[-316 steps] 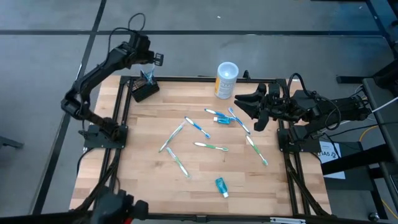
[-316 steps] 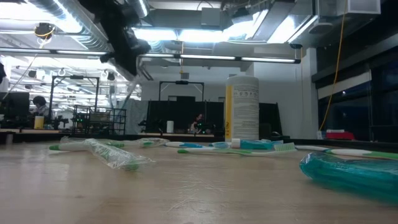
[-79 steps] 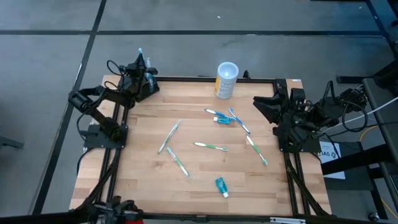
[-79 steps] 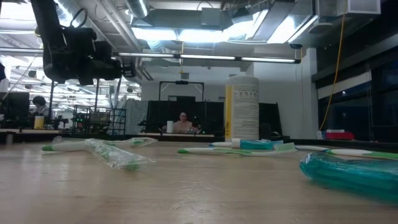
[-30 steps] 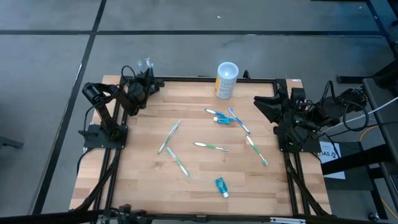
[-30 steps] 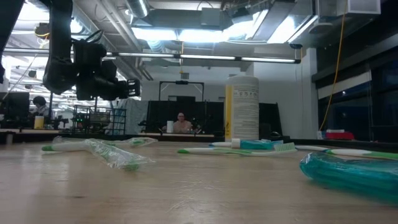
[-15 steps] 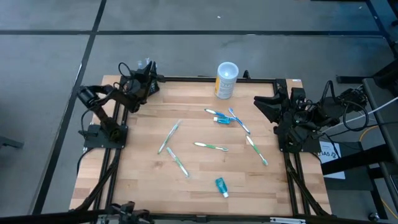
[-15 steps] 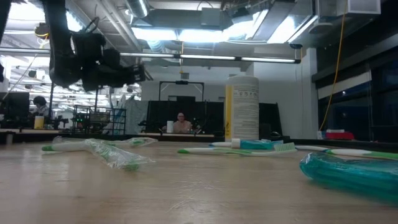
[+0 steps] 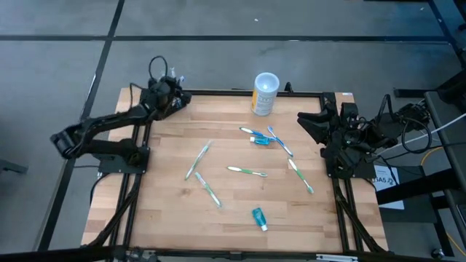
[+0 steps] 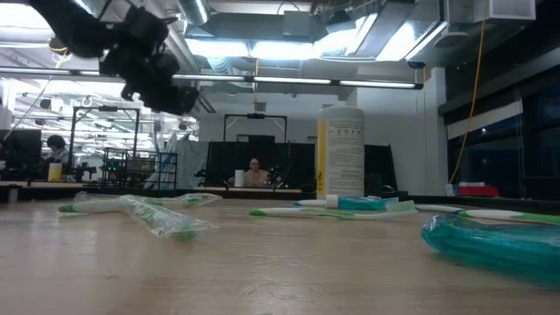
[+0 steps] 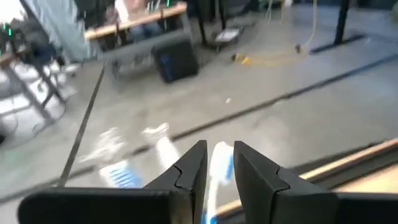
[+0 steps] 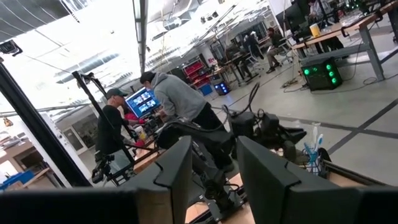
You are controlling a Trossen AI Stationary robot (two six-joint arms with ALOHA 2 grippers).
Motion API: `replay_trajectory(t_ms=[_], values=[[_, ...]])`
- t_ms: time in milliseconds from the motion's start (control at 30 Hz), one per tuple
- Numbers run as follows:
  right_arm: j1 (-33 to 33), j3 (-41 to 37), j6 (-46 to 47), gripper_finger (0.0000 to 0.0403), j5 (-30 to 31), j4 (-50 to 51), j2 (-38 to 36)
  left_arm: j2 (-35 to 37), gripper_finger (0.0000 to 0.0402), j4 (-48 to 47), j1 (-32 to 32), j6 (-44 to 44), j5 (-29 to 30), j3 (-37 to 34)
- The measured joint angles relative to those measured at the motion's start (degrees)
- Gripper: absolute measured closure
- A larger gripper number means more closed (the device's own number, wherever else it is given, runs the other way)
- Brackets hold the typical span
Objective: Pick & Place toothbrushing station
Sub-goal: Put the blue toothbrush into the right section of the black organizer
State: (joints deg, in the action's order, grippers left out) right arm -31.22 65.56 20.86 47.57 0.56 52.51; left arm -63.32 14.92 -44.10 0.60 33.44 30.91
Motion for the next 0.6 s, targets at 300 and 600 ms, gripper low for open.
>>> replay_trajectory(t_ms=[300, 600], values=[[-0.02, 0.00, -4.80, 0.0273, -0.24, -3.30, 0.00, 2.50, 0.0325, -24.56, -4.10, -4.85, -10.60, 11.45], [-0.02, 0.00, -7.93, 0.0273, -0.66, -7.15, 0.02, -5.30, 0.0243, -35.47, -8.12, -7.82, -21.56, 20.40]])
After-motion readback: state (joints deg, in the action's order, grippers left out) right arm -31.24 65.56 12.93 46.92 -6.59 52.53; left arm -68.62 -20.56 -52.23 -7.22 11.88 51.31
